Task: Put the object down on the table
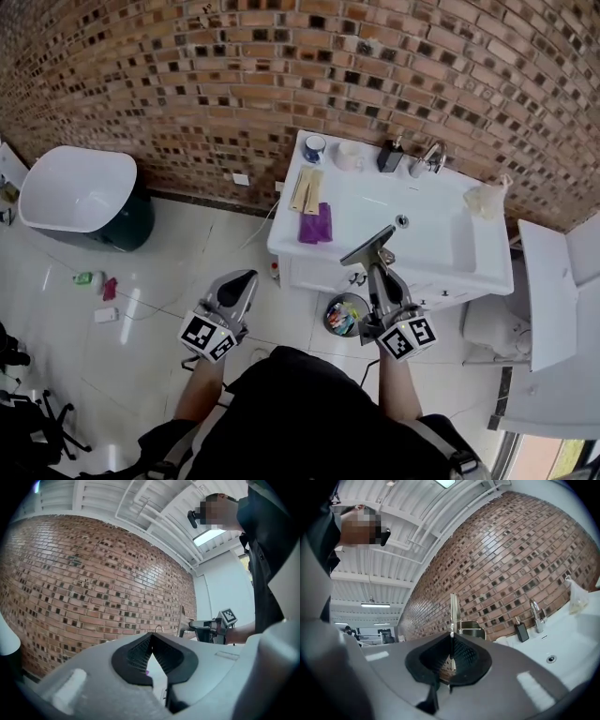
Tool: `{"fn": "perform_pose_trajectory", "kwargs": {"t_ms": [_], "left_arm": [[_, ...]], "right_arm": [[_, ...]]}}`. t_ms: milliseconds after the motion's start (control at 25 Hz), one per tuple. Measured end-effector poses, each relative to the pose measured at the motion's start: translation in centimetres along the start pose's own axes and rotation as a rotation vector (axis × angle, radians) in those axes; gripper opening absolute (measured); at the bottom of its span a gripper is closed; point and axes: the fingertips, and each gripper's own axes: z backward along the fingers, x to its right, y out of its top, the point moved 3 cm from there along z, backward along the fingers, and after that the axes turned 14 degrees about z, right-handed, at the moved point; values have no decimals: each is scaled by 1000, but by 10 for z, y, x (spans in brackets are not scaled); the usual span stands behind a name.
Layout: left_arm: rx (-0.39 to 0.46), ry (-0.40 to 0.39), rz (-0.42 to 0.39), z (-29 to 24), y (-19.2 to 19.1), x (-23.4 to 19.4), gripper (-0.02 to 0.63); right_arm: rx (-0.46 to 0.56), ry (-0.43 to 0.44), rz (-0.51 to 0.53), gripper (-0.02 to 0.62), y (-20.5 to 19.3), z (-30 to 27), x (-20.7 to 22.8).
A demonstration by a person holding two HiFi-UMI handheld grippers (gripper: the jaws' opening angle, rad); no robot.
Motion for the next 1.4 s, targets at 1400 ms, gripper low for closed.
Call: {"fn": "perform_pose_trajectory", "kwargs": {"t_ms": [1400], "left_arm": [[-234,-657,53,-231,-74,166,-2]], "right_arm": [[52,-679,67,8,43,237,108]]}}
